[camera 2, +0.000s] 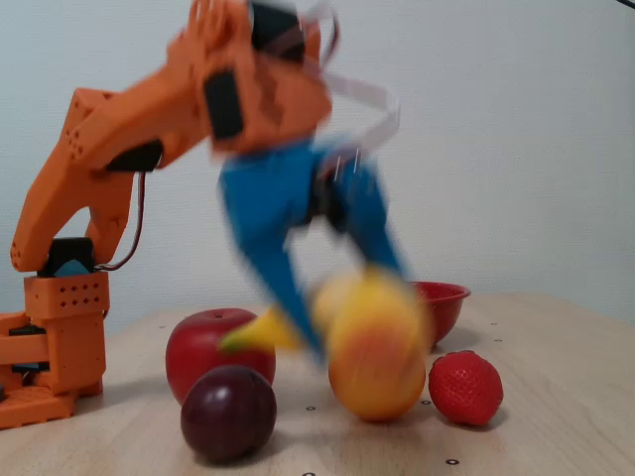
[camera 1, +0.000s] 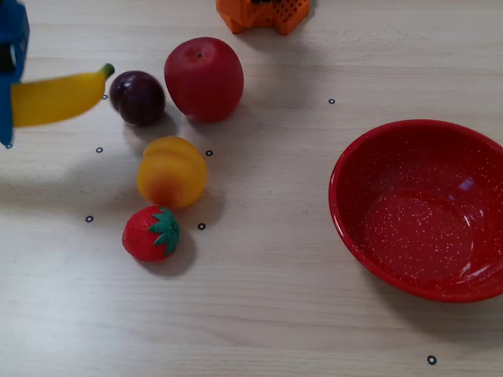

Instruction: Put the banana in the red bowl.

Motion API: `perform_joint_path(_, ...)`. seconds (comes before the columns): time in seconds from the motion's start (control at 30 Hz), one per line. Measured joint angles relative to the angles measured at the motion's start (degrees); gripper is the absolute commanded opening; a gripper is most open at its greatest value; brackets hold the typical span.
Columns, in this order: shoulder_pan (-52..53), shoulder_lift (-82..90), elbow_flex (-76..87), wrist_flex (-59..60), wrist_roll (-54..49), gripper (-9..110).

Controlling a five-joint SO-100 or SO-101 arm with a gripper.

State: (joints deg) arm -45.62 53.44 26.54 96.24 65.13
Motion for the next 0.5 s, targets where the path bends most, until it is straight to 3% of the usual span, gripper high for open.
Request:
perform_joint_path(0.3,6.5,3.5,-7.9,4.8,-7.0,0)
perform_joint_path(0.5,18.1,11.4,-9.7,8.3,-16.5,0)
